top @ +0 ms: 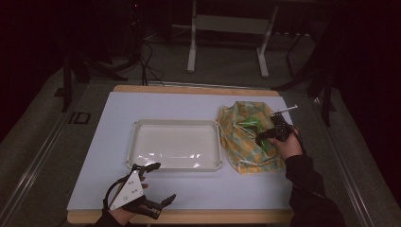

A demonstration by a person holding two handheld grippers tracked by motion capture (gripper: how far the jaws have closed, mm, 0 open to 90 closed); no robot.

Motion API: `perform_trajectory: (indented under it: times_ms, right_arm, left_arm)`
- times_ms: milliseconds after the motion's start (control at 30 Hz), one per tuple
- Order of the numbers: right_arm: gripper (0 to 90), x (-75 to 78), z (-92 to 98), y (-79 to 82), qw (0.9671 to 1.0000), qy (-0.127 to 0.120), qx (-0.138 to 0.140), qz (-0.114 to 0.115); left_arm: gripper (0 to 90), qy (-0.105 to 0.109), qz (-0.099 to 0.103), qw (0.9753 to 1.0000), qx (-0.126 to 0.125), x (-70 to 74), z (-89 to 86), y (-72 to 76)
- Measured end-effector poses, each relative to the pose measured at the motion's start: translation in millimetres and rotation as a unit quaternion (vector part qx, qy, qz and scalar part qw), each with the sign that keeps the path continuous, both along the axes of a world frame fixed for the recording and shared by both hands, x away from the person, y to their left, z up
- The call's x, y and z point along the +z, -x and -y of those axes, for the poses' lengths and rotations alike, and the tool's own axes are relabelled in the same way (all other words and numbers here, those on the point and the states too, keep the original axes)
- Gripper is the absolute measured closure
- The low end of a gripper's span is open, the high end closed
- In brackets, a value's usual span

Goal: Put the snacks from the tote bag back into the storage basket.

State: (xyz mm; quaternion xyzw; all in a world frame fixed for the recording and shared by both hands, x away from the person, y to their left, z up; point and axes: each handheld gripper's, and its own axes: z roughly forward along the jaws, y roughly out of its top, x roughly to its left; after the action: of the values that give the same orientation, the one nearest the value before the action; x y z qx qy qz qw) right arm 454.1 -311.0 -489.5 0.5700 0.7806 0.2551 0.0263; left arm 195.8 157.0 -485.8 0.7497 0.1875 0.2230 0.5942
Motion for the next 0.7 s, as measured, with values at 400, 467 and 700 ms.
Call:
perform_trajectory:
  times_ms: [400, 467, 700]
  right_arm:
    - [89.4, 7.5, -7.0, 3.4, 0.9998, 0.013, -0.010, 0.007]
    - [89.5, 9.8, -7.3, 4.0, 0.9998, 0.014, -0.009, 0.009]
    - [89.7, 18.6, -5.1, 7.6, 0.9997, 0.013, -0.015, 0.018]
  left_arm:
    - [0.4, 0.000, 0.000, 1.0000, 0.000, 0.1, 0.1, -0.1]
    - [0.4, 0.000, 0.000, 1.0000, 0.000, 0.0, 0.2, -0.1]
    - [0.4, -0.001, 0.000, 1.0000, -0.001, 0.0, 0.5, 0.0]
